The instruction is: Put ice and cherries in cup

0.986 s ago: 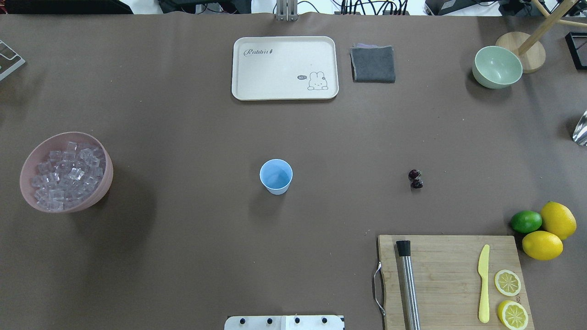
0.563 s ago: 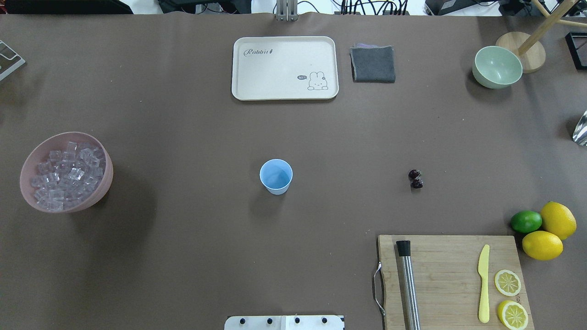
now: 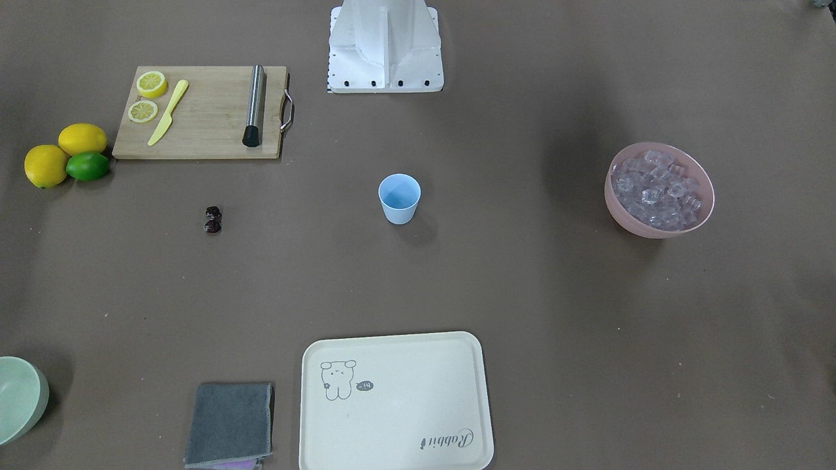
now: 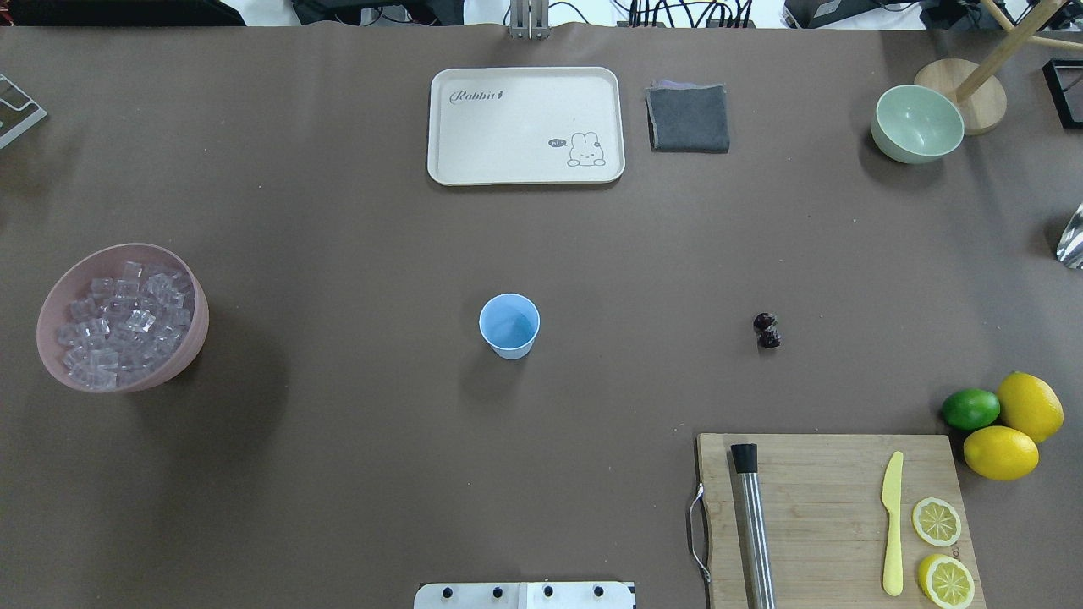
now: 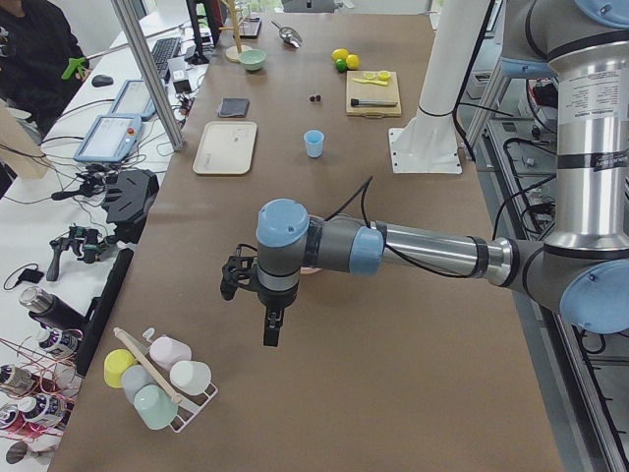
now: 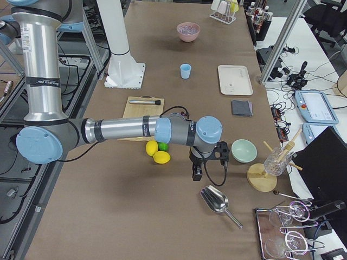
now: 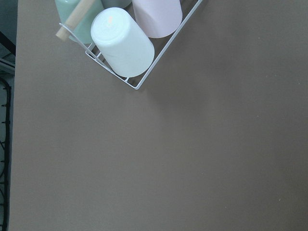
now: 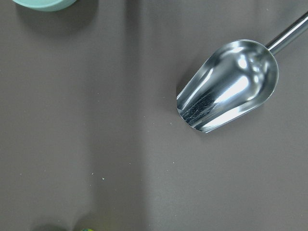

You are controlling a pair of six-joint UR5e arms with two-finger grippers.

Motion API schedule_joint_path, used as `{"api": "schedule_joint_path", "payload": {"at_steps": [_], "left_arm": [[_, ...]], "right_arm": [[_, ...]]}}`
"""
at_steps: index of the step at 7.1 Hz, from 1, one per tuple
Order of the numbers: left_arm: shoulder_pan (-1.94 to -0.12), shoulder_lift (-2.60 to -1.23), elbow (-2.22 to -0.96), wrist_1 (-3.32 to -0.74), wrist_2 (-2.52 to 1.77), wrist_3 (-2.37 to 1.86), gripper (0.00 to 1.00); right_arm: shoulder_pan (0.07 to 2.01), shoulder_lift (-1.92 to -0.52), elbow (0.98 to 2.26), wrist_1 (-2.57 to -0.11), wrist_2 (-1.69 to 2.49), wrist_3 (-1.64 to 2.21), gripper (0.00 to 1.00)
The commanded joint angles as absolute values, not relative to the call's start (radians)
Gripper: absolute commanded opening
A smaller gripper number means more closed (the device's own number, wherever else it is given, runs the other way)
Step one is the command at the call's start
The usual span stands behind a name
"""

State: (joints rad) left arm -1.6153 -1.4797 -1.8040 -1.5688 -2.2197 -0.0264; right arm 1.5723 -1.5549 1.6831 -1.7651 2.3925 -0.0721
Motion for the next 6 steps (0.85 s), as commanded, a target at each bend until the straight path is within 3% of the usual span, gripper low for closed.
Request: {"api": "schedule_joint_path", "payload": {"at_steps": [1,6], "left_arm": [[-1.615,-1.48,-1.81,-1.569,-2.221,-0.028,0.98],[-1.588,-1.512,-1.812,-1.621,-2.326,-0.04,0.98]], "right_arm": [[1.572,-1.557,1.689,-1.766,2.407,-0.072,1.0],[1.575,-1.568,1.73,-1.767,2.41,-0.069,1.0]]}}
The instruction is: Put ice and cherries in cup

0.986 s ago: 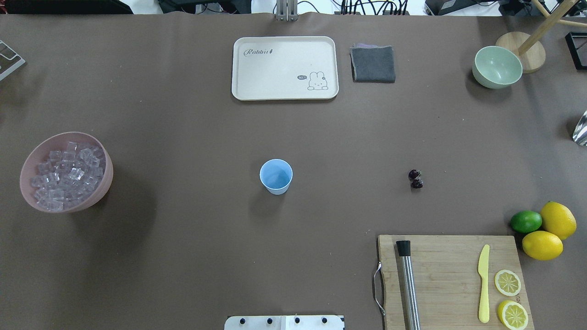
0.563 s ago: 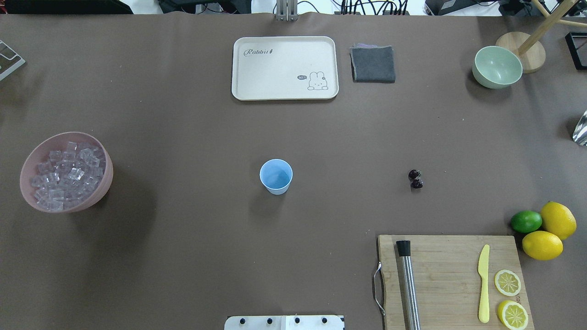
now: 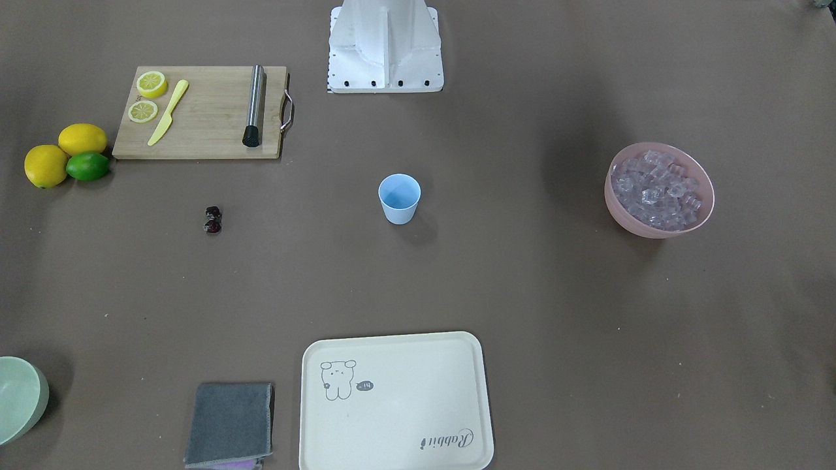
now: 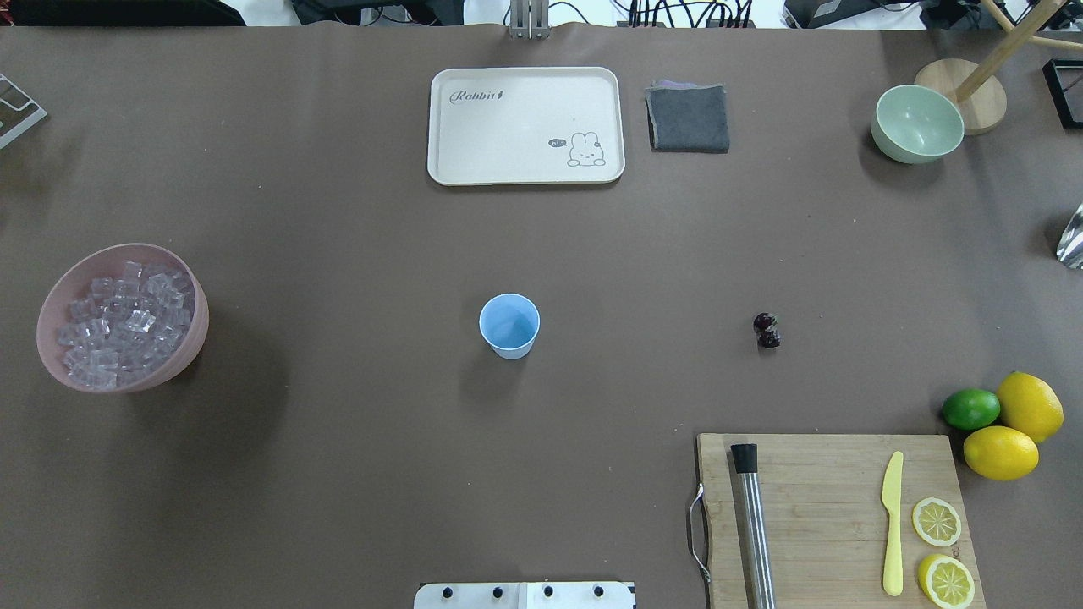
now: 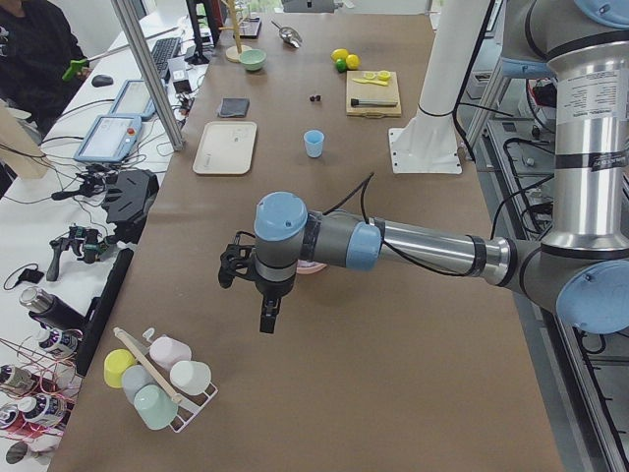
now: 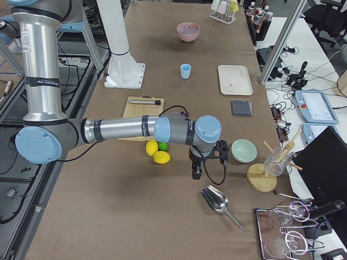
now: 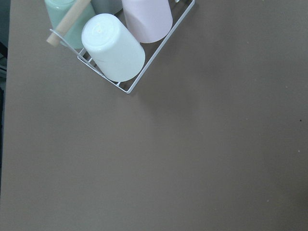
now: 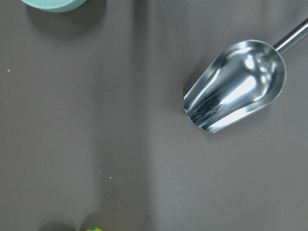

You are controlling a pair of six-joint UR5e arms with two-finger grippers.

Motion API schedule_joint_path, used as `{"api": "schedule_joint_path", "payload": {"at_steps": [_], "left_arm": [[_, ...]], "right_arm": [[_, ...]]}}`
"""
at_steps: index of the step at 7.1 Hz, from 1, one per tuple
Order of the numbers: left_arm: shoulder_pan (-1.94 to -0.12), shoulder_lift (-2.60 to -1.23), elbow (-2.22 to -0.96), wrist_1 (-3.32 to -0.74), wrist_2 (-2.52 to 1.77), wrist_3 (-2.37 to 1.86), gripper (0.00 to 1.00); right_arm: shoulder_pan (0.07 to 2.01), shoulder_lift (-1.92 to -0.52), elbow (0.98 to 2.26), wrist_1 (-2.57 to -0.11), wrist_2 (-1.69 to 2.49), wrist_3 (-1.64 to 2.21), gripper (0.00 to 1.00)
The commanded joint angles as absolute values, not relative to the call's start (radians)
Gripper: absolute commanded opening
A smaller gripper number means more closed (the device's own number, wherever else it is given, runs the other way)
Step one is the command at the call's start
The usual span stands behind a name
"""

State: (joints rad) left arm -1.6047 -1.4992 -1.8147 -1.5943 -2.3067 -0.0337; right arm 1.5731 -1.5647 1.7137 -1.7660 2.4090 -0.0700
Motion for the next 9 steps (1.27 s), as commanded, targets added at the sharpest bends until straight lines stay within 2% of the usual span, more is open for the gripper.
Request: {"api": "schedule_joint_path", "payload": {"at_steps": [1,3,7,9], "left_arm": [[-1.556,-1.534,-1.806,-1.641,-2.329,-0.098,0.98],[-1.42,-1.531,-1.822,-1.862,-2.367,-0.274,0.98],[-1.246,-1.517,-1.907,-2.022,-2.301,-0.39,0.98],[-1.011,-1.505,-1.917,-2.106,-2.063,-0.492,0.98]], "right_arm": [[1.574,-1.568,1.739,-1.77,2.41,-0.068,1.0],[1.574,-1.565,1.736,-1.772,2.449,-0.067,1.0],[1.575,-1.565,1.738,-1.772,2.453,-0.064,1.0],[1.575,-1.568,1.738,-1.77,2.453,-0.064,1.0]]}}
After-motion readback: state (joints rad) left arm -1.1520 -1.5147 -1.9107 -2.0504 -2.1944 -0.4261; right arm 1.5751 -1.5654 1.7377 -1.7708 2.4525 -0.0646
